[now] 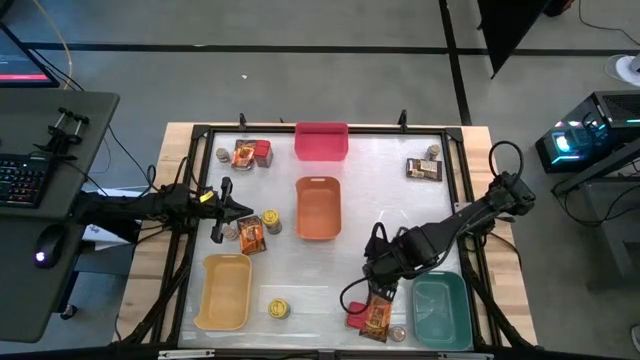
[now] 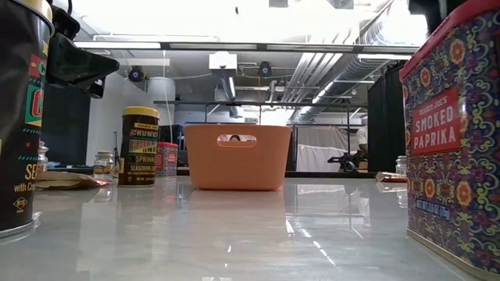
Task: Sort spices by type
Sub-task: Put the middle right yellow spice bottle into the green bin
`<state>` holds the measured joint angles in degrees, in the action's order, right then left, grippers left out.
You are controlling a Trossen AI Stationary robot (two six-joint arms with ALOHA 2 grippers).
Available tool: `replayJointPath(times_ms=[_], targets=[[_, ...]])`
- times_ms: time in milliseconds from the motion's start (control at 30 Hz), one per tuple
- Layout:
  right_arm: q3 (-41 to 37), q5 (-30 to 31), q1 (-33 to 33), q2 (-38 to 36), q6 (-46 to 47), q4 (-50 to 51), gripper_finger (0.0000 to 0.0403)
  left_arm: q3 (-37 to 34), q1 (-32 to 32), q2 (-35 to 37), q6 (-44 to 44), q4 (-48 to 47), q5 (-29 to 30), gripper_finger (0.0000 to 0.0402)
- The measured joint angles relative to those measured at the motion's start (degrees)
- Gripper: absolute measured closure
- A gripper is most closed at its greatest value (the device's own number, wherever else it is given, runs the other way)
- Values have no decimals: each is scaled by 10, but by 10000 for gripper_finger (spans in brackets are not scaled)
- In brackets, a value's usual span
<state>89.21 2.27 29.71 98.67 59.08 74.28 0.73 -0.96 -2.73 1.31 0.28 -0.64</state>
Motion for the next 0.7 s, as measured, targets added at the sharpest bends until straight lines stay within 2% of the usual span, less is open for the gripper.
replayJointPath(times_ms=[167,400,500,633,700], targets=[[0,-11,20,6,22,27,110,0,0,0,0,0,0,401],[-2,-8,23,8,-45,41,110,0,0,0,0,0,0,401],[-30,-8,17,6,-80,1,110,0,0,0,0,0,0,401],[-68,-39,15,5,-94,-77,110,0,0,0,0,0,0,401],[-77,-32,19,3,-94,-79,110,0,0,0,0,0,0,401]])
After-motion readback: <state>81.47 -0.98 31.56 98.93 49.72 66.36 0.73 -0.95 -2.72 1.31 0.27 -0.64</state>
